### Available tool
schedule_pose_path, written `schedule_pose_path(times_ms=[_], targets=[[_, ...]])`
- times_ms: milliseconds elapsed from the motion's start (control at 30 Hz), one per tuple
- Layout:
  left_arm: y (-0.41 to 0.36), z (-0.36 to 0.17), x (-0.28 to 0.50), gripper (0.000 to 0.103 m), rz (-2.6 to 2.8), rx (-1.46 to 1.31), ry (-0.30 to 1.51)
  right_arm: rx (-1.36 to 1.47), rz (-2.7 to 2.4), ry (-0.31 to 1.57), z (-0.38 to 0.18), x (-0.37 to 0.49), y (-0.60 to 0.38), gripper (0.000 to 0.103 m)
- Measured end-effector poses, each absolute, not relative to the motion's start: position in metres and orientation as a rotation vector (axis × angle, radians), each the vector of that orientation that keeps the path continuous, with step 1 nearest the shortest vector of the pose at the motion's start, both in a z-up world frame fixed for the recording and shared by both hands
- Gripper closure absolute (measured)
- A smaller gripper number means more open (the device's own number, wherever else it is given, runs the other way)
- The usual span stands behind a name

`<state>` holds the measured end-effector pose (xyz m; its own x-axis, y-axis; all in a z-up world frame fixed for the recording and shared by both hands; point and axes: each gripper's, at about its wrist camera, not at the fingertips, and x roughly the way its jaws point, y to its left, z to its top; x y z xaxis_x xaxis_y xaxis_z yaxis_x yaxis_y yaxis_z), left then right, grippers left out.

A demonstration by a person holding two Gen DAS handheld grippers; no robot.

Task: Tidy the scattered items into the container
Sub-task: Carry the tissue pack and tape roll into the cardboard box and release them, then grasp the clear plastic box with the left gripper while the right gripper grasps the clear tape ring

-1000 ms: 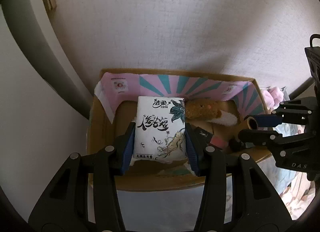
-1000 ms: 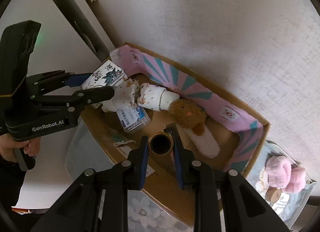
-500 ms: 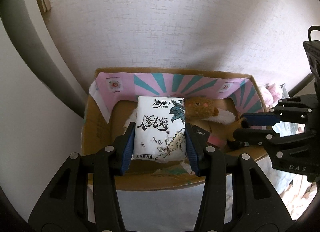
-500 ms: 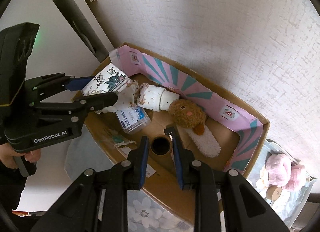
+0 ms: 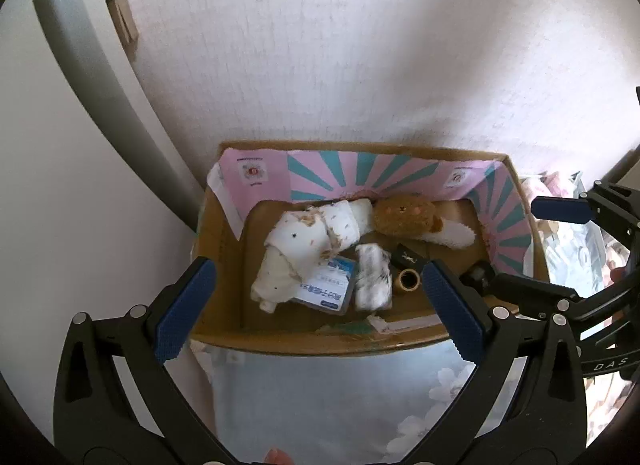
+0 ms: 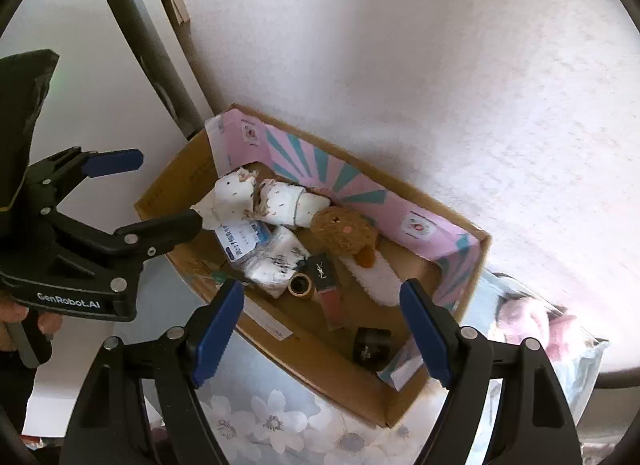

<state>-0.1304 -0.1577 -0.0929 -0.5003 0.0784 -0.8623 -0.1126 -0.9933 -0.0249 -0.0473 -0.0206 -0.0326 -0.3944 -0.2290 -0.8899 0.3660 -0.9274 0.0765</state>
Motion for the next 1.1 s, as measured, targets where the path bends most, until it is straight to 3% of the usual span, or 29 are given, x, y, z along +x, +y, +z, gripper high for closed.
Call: schedule_pose_path(times_ms=[233, 400, 700, 900, 1100], targets=[[-0.143, -0.064, -0.118, 0.0, 2.665, -1.434, 0.058, 1.459, -2.437, 0.173, -0.007, -0.031, -0.005, 0.026], [-0.124, -0.038, -0.109, 0.0, 2.695, -1.339, 0.032, 1.387, -2.524, 0.04, 0.026, -0.009, 0.029, 0.026], [-0.034, 0.011, -0.088, 0.0, 2.613, -1.091, 0.165, 1.268, -2.776, -0.066, 0.083, 0.05, 0.129, 0.026], [0.035, 0.009, -0.07, 0.0, 2.486, -1.0, 0.23, 1.255, -2.948, -0.203, 0.078, 0.094, 0.192, 0.026], [0.098, -0.031, -0.058, 0.0, 2.359, -1.032, 0.275, 1.32, -3.065, -0.457, 0.027, 0.132, 0.238, 0.026]])
